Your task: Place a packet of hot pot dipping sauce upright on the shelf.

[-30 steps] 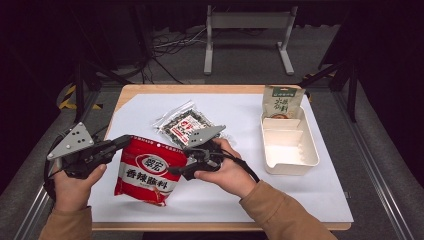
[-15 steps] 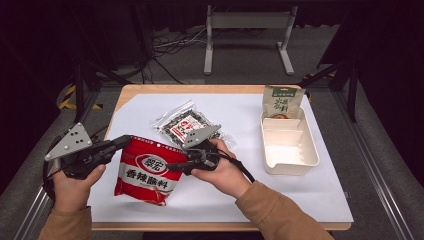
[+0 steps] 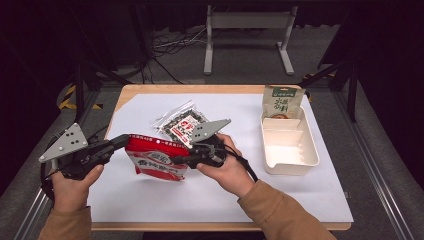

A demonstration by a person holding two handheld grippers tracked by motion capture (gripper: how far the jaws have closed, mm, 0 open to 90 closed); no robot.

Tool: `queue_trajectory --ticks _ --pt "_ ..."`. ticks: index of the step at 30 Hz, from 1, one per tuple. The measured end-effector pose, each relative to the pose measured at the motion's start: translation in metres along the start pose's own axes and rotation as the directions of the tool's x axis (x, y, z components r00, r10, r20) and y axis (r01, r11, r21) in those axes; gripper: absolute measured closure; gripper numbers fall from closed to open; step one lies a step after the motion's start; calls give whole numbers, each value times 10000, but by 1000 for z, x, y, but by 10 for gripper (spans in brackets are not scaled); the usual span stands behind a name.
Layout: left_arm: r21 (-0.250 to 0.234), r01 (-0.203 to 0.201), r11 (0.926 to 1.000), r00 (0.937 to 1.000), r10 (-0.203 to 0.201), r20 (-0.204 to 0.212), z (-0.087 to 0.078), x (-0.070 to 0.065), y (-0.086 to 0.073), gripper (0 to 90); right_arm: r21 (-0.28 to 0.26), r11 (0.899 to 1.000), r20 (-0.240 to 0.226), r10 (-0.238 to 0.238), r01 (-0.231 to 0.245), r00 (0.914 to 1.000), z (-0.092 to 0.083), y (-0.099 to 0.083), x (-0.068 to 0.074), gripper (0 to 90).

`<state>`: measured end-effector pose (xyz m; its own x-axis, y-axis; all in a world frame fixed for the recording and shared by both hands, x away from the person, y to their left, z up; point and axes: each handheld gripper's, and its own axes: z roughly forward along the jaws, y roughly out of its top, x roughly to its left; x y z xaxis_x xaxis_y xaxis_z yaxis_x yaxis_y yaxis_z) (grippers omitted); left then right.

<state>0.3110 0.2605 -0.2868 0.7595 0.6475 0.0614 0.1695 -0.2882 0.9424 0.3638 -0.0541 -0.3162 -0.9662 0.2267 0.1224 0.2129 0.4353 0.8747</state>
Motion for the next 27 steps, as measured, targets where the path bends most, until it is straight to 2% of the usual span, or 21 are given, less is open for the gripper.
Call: queue_trajectory --ticks 6,8,11,15,16,20,25,27 --pt "-255 88 9996 9994 -79 332 2 -2 0 900 140 9997 170 -219 217 9996 -14 7 0 885" --pt "-210 -47 9998 9991 56 416 3 -2 0 874 246 9988 234 -429 423 9988 -19 9 2 885" --pt "-92 -114 9999 9992 118 385 4 -5 0 822 435 9969 357 -675 660 9971 -27 11 3 885" --pt "-148 -95 9998 9993 100 365 4 -4 -1 760 606 9958 595 -726 690 9956 -40 11 0 886" --pt "-222 93 9997 9992 -84 398 4 -3 -2 745 626 9958 694 -709 666 9951 -45 11 -2 885" --pt "-195 220 9996 9991 -213 356 6 0 -5 699 679 9958 939 -672 610 9933 -57 10 -6 886" --pt "206 366 9991 9993 -367 60 15 4 -13 667 707 9956 1374 -711 618 9880 -85 11 -14 885" --pt "300 453 9985 9989 -456 84 19 6 -16 651 760 9953 1515 -707 597 9859 -98 13 -17 885"
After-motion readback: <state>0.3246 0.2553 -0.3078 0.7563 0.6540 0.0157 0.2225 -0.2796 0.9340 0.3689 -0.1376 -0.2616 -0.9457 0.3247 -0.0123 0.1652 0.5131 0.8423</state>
